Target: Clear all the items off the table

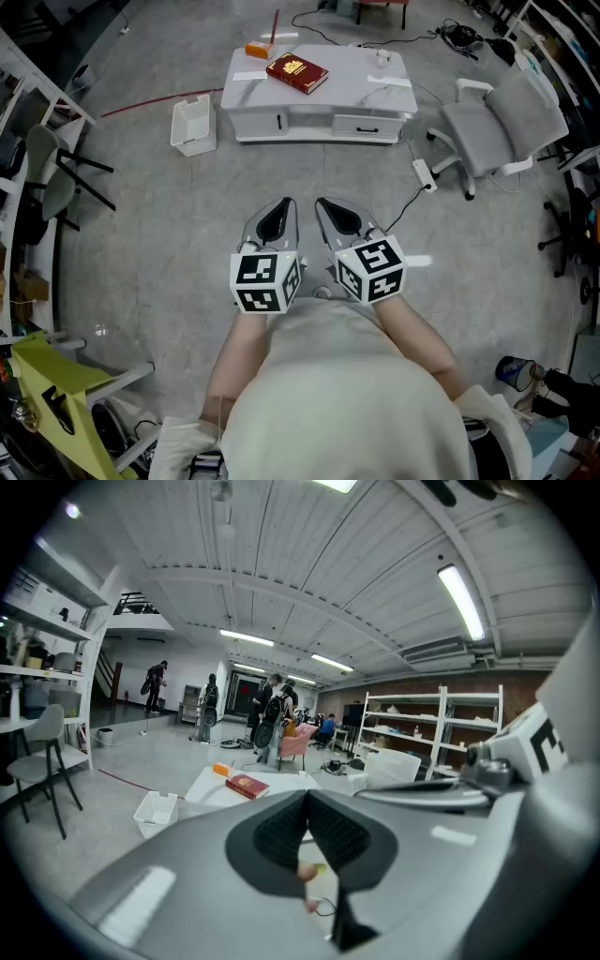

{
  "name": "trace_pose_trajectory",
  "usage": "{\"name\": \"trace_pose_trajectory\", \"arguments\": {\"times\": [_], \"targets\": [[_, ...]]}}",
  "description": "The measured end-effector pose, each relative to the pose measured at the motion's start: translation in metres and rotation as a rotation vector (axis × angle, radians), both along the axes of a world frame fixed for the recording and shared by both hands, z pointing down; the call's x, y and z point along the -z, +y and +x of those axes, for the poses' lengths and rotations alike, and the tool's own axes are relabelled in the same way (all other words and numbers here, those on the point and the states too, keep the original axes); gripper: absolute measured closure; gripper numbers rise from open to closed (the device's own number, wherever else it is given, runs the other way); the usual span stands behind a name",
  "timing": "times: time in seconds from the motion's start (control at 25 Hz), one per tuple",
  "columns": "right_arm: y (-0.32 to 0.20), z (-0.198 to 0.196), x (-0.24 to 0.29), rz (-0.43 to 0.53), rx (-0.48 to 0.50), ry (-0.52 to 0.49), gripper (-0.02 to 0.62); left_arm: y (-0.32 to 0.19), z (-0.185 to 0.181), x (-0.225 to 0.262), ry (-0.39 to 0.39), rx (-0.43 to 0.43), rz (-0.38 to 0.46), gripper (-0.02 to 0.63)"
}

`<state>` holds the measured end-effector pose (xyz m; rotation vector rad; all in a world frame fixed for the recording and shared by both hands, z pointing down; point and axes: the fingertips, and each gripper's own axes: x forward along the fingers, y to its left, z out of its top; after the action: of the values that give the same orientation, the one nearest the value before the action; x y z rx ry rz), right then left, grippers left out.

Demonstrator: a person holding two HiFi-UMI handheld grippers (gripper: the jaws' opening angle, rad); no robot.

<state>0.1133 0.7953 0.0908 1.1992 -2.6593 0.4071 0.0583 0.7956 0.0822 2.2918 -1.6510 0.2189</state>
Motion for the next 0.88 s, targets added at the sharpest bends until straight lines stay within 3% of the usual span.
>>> {"name": "trace_pose_trajectory", "arguments": {"times": [0.88], "targets": [[0.0044, 0.0015, -0.0002, 0.009, 0.027, -0.013, 0.597, 0.0054, 0.0065, -0.0075, -0.002, -0.004, -0.030, 0.597]]}}
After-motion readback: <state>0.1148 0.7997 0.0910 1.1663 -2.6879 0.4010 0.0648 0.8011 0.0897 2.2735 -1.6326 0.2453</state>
